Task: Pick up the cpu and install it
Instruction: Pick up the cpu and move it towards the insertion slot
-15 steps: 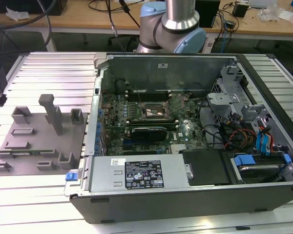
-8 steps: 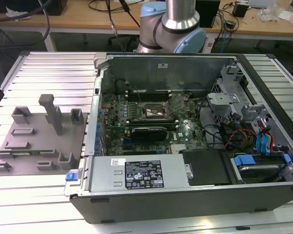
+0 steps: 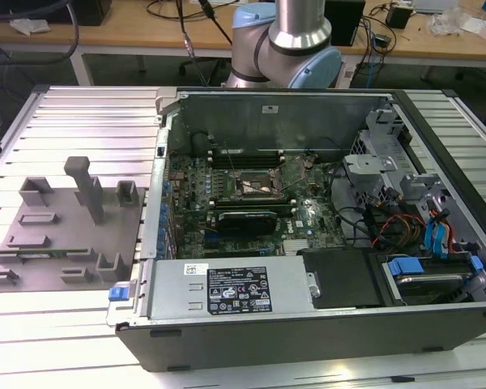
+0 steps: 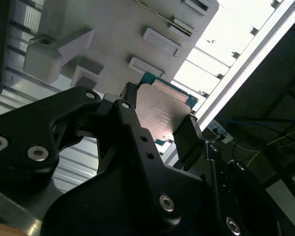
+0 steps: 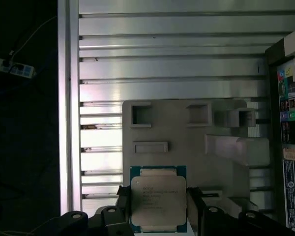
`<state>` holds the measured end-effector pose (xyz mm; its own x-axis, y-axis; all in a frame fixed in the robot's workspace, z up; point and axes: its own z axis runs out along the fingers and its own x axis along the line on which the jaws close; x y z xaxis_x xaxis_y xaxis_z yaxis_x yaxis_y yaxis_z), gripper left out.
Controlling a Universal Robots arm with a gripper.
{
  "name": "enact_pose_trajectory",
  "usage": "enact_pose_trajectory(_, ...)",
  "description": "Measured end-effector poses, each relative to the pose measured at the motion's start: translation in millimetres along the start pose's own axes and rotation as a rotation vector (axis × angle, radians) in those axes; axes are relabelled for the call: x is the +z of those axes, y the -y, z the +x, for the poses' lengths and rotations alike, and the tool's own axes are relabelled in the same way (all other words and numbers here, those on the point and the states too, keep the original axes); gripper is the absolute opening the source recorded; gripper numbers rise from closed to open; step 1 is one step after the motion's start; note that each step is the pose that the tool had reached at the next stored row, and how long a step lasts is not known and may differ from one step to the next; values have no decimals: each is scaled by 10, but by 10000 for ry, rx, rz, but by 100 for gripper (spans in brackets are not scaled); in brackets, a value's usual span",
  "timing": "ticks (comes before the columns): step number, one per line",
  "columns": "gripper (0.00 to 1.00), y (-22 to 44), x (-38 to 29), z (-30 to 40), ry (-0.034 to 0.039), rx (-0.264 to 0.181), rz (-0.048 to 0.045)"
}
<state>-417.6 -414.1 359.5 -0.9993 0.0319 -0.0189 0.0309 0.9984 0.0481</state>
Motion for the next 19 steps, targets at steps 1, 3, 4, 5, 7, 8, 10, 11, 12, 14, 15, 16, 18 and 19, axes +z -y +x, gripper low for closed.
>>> enact_pose_trajectory(1, 55, -1, -22, 0, 0, 0, -1)
enact_pose_trajectory(3, 55, -5, -92, -2, 0, 0, 0)
enact_pose_trajectory(4, 55, -6, -128, -2, 0, 0, 0)
enact_pose_trajectory(5, 55, -8, -156, -3, 0, 0, 0)
enact_pose_trajectory(7, 55, -10, -210, -4, 0, 0, -1)
enact_pose_trajectory(8, 55, -11, -232, -4, 0, 0, 0)
enact_pose_trajectory(10, 55, -13, -278, -5, 0, 0, 0)
enact_pose_trajectory(11, 55, -14, -301, -6, 0, 0, 0)
enact_pose_trajectory(12, 55, -16, -329, -6, 1, 0, 0)
enact_pose_trajectory(14, 55, -18, -377, -7, 0, 1, 0)
enact_pose_trajectory(15, 55, -19, -397, -7, 0, 1, 0)
enact_pose_trajectory(16, 55, -20, -412, -8, 0, 0, -1)
enact_pose_trajectory(18, 55, -23, -477, -9, 1, 0, -1)
enact_pose_trajectory(19, 55, -23, -489, -9, 1, 0, -1)
